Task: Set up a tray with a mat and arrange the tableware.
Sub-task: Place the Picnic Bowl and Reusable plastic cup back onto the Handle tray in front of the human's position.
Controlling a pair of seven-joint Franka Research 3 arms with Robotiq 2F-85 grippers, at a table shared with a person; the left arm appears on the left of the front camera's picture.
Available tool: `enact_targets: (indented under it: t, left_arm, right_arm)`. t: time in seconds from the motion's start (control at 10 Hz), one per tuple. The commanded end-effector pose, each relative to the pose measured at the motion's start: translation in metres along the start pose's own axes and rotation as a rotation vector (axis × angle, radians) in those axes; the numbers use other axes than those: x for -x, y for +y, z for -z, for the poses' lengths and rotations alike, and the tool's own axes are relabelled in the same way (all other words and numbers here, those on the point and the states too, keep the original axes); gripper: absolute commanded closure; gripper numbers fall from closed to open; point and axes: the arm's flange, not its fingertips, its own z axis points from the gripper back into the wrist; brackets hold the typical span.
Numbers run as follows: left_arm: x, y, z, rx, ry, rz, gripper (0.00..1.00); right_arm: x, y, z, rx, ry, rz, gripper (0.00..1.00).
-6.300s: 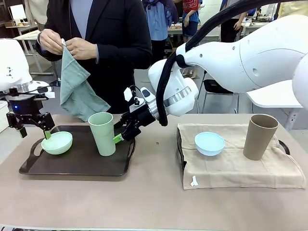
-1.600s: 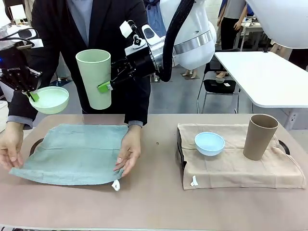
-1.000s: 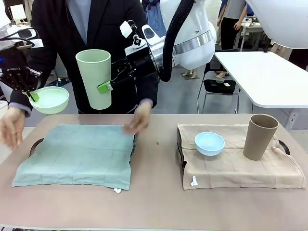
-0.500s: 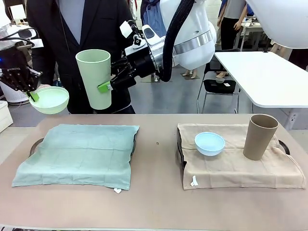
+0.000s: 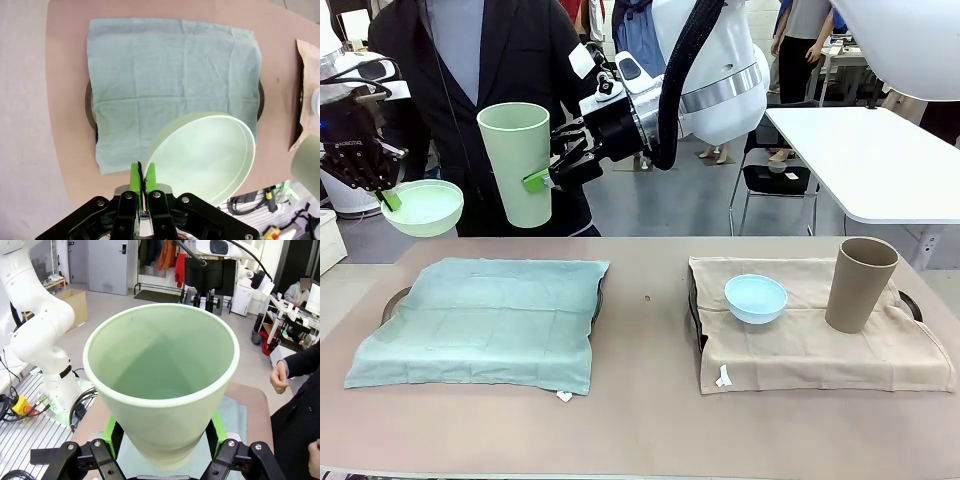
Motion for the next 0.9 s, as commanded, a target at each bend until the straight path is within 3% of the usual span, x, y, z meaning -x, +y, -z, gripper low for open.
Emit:
enact_targets:
  t: [0.0, 0.5, 0.6, 0.8]
  left_arm:
    - [0.000, 0.000, -0.001, 0.021, -0.013, 0.010, 1.00]
    - [0.000, 0.000, -0.001, 0.021, -0.013, 0.010, 1.00]
    - [0.000, 0.000, 0.000, 0.000, 0.000, 0.000, 0.96]
    - [-0.004, 0.019, 0.056, 0.026, 0.055, 0.015, 0.96]
  right_arm:
    - [0.000, 0.000, 0.000, 0.000, -0.003, -0.018, 1.00]
    - [0.000, 0.000, 0.000, 0.000, -0.003, -0.018, 1.00]
    - [0.000, 0.000, 0.000, 0.000, 0.000, 0.000, 0.18]
    - [0.049, -0.012, 0.011, -0.012, -0.016, 0.030, 0.18]
